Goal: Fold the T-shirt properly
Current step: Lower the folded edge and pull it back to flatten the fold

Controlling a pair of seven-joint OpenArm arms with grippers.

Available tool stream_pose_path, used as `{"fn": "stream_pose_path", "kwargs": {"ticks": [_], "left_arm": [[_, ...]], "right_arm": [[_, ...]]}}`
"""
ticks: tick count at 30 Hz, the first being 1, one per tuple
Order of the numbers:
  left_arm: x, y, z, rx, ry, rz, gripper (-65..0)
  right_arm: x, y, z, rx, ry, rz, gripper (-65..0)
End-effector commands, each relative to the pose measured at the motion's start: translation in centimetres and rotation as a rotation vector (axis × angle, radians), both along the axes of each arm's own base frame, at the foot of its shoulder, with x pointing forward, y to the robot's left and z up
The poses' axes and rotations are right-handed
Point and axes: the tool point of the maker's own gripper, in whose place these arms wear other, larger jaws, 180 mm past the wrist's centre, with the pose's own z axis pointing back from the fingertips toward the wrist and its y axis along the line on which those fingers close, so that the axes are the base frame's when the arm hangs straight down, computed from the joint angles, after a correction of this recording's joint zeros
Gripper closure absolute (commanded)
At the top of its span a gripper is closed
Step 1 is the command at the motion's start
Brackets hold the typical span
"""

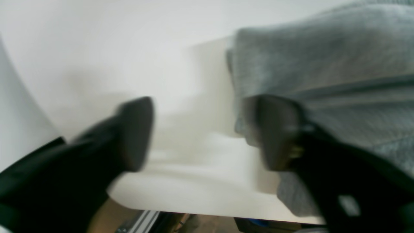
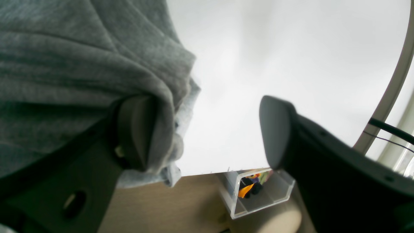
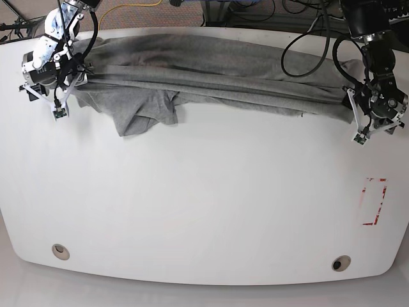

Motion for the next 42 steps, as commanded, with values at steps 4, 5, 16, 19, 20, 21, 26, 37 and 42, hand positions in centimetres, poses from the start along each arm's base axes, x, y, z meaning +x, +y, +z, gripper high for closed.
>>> {"fn": "stream_pose_path", "kwargs": {"ticks": [4, 5, 16, 19, 20, 21, 26, 37, 42], "left_arm": [[1.8, 0.4, 5.2, 0.092, -0.107, -0.005, -52.5], [2.1, 0.3, 5.9, 0.097, -0.125, -0.006, -52.5], [4.2, -2.7, 8.4, 0.016, -0.21, -0.007, -52.5], [4.1, -3.6, 7.8, -0.015, -0.207, -0.004, -52.4], [3.9, -3.8, 7.4, -0.023, -0.199, -0.004, -52.4], [3.7, -4.0, 7.1, -0.027, -0.191, -0.005, -52.4], [3.0, -4.8, 6.1, -0.05, -0.168, -0.004, -52.4], [0.5, -6.1, 1.6, -0.126, -0.072, -0.011, -52.4], [-0.3, -6.6, 0.0, -0.162, -0.051, -0.016, -52.2]], "right_arm": [[2.4, -1.7, 3.4, 0.069, -0.213, -0.108, -43.4], [2.6, -1.9, 3.8, 0.081, -0.24, -0.126, -43.0], [4.8, -1.3, 5.5, 0.195, -0.38, -0.134, -42.2], [4.7, -0.2, 4.8, 0.231, -0.378, -0.137, -42.2], [4.6, -0.1, 4.6, 0.235, -0.374, -0.14, -42.2], [4.5, 0.0, 4.5, 0.235, -0.37, -0.145, -42.2], [2.8, -0.1, 3.3, 0.223, -0.316, -0.159, -42.2], [1.5, 0.0, 2.4, 0.225, -0.281, -0.159, -42.2], [2.7, 0.2, 3.1, 0.235, -0.315, -0.153, -42.0]]}}
